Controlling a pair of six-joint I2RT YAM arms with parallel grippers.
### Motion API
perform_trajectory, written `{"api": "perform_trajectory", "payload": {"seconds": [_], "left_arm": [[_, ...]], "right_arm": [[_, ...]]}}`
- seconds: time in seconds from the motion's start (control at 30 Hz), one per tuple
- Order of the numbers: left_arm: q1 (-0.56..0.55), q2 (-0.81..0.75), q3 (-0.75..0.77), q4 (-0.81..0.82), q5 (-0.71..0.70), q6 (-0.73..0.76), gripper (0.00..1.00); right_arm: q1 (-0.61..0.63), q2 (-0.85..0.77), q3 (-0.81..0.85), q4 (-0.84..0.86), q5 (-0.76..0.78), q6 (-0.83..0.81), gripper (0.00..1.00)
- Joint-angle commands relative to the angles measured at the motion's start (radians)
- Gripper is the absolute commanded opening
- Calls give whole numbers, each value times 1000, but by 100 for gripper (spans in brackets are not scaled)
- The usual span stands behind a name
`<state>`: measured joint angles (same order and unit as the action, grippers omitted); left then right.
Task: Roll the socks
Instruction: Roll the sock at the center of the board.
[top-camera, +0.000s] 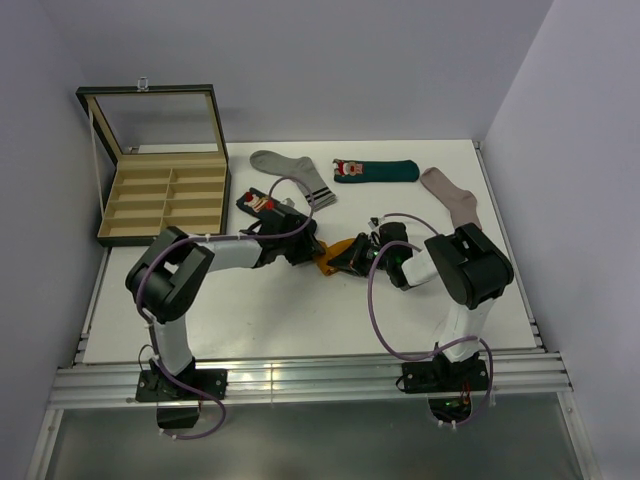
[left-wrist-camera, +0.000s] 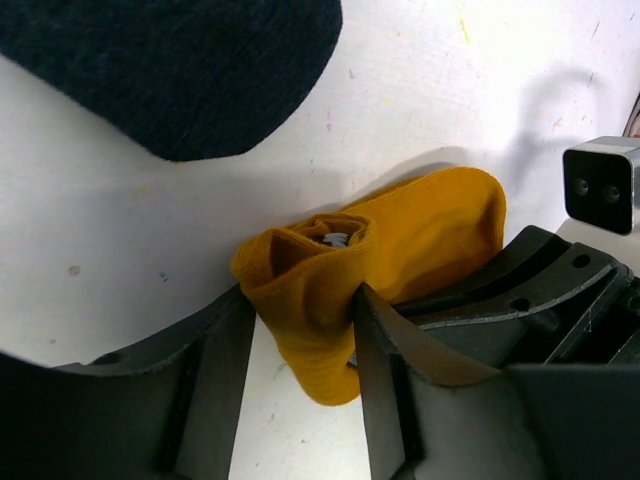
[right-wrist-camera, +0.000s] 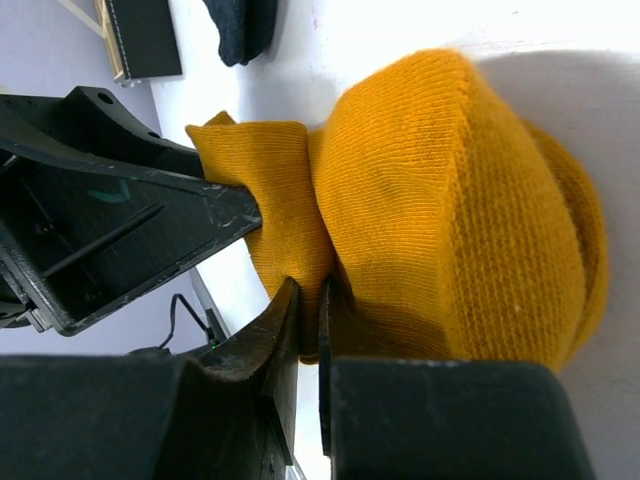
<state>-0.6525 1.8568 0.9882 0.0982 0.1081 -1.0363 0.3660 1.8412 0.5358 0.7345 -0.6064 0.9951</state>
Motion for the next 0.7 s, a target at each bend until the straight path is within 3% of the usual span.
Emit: {"api": "perform_trajectory", "payload": {"seconds": [0.0,0.17,0.47,0.67], "left_arm": [[-12,56,12,-57,-19,38,47],[-27,85,49,-127,-48,59,37],[-39,78,87,-256,-148,87,15],[-39,41,86,-319,-212,91,11]], "right_arm": [[-6,41,-40,-276,157,-73,11],[-2,7,-27,-320,183,-99,16],[1,-203,56,-509,252,-246,37],[39,-313,119,-596,344,-389,42]]}}
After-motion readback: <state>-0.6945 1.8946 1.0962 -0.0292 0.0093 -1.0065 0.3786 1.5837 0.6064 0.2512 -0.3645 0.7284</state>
